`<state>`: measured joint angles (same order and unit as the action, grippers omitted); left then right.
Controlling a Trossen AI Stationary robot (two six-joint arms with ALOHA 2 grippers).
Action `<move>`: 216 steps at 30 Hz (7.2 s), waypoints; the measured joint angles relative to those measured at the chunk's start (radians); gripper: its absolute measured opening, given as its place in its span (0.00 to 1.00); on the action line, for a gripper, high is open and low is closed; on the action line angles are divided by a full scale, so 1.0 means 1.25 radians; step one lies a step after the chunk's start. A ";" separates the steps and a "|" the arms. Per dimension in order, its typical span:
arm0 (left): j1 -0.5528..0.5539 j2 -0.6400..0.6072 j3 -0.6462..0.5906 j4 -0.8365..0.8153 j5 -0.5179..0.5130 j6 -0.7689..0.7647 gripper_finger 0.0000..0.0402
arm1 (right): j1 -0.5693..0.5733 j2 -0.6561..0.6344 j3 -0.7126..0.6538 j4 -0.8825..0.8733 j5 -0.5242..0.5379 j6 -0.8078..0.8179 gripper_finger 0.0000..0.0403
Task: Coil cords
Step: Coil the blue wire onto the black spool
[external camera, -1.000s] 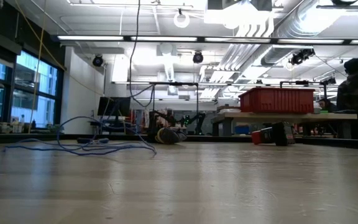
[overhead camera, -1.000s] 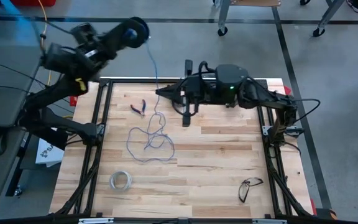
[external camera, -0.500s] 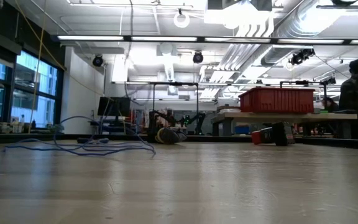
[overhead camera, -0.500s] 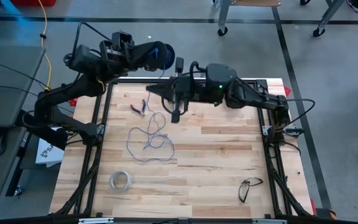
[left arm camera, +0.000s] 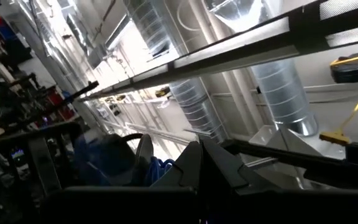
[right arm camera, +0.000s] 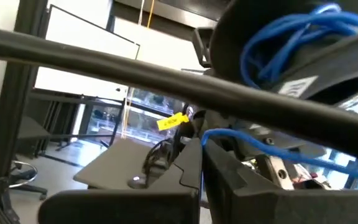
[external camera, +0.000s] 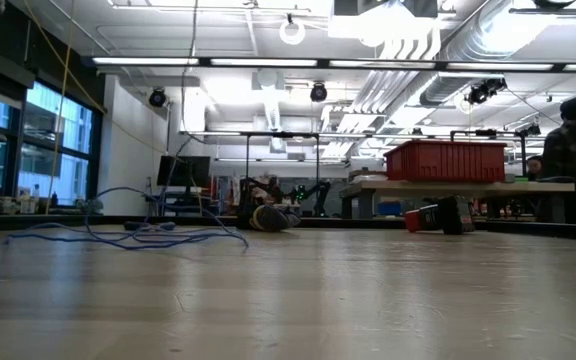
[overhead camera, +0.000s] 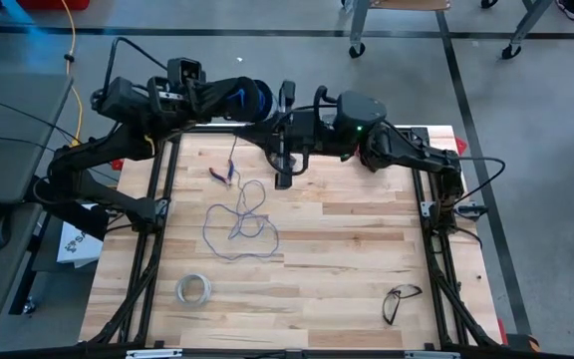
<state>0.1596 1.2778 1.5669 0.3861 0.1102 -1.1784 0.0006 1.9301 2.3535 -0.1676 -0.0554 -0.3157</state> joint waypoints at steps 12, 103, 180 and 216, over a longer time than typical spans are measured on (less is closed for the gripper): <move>-0.001 -0.001 0.000 -0.019 -0.009 0.010 0.00 | 0.016 -0.001 0.000 -0.051 0.019 -0.041 0.00; 0.250 -0.036 0.000 0.064 0.375 0.356 0.00 | -0.052 -0.053 -0.008 -0.389 -0.066 0.046 0.47; 0.128 0.006 -0.001 0.051 0.202 0.106 0.00 | -0.012 0.003 -0.009 -0.077 -0.003 -0.042 0.00; 0.033 0.030 0.000 0.003 0.152 0.113 0.00 | -0.037 0.002 -0.009 -0.007 -0.068 0.000 0.00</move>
<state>0.2008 1.3153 1.5673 0.3899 0.3000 -1.0375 -0.0452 1.9327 2.3417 -0.1758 -0.1402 -0.3156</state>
